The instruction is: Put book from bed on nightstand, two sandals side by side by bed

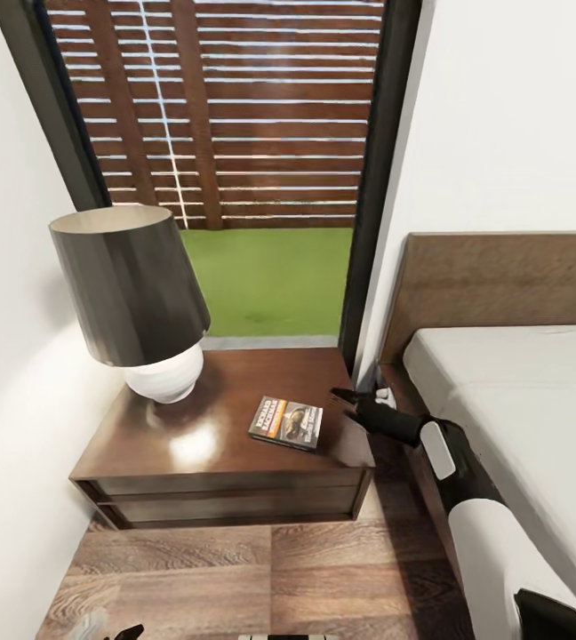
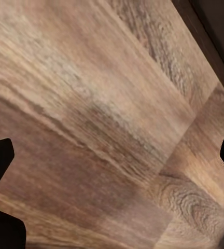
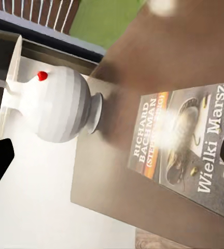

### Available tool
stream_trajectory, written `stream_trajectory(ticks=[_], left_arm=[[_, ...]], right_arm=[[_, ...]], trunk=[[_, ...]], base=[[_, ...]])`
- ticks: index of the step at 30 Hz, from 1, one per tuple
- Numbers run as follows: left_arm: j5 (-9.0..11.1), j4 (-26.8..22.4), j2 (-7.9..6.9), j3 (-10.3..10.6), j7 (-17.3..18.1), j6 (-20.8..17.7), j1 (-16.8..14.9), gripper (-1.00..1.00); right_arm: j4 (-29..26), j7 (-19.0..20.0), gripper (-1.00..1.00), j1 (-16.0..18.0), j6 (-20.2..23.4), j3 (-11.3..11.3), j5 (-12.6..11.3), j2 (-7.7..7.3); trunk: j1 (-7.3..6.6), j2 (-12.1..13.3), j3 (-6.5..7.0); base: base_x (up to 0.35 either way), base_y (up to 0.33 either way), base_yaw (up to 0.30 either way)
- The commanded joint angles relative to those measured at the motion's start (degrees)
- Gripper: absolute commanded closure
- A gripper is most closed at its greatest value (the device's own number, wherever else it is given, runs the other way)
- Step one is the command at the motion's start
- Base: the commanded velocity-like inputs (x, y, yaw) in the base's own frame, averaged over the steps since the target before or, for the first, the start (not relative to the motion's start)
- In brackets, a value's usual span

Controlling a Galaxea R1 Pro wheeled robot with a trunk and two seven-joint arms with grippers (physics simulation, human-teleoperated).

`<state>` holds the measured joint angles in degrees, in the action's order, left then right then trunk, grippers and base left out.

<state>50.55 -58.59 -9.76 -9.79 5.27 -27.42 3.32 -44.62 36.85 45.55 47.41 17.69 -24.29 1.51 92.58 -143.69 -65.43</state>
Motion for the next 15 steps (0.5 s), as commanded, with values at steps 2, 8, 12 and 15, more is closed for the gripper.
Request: stream_trajectory(ticks=[2, 8, 12, 15], left_arm=[[0.3, -0.1, 0.01, -0.1, 0.1, -0.4, 0.0, -1.0], [0.3, -0.1, -0.01, -0.2, 0.1, -0.3, 0.0, -1.0], [0.3, -0.6, -0.16, -0.4, 0.0, -0.3, 0.0, -1.0], [0.1, -0.8, -0.25, -0.5, -0.3, -0.4, -0.2, -1.0]], right_arm=[[-3.1, -0.4, -1.0, -0.9, 0.3, 0.3, 0.2, 0.07], [-8.3, -0.9, -1.0, -2.4, 0.2, 0.2, 0.2, 0.07], [-15.0, -1.2, -1.0, -4.8, -0.5, -1.3, 0.6, 0.06], [-19.9, -1.4, -1.0, -6.9, -2.6, -5.2, 2.0, -0.14]], trunk=[[-0.06, 0.0, 0.41], [-0.21, 0.1, 1.74], [-0.31, 0.1, 2.62], [-0.39, 0.2, 3.29]], base=[[-0.003, -0.001, 0.0], [-0.002, 0.0, 0.0], [0.0, 0.0, 0.0], [0.0, 0.0, 0.0]])
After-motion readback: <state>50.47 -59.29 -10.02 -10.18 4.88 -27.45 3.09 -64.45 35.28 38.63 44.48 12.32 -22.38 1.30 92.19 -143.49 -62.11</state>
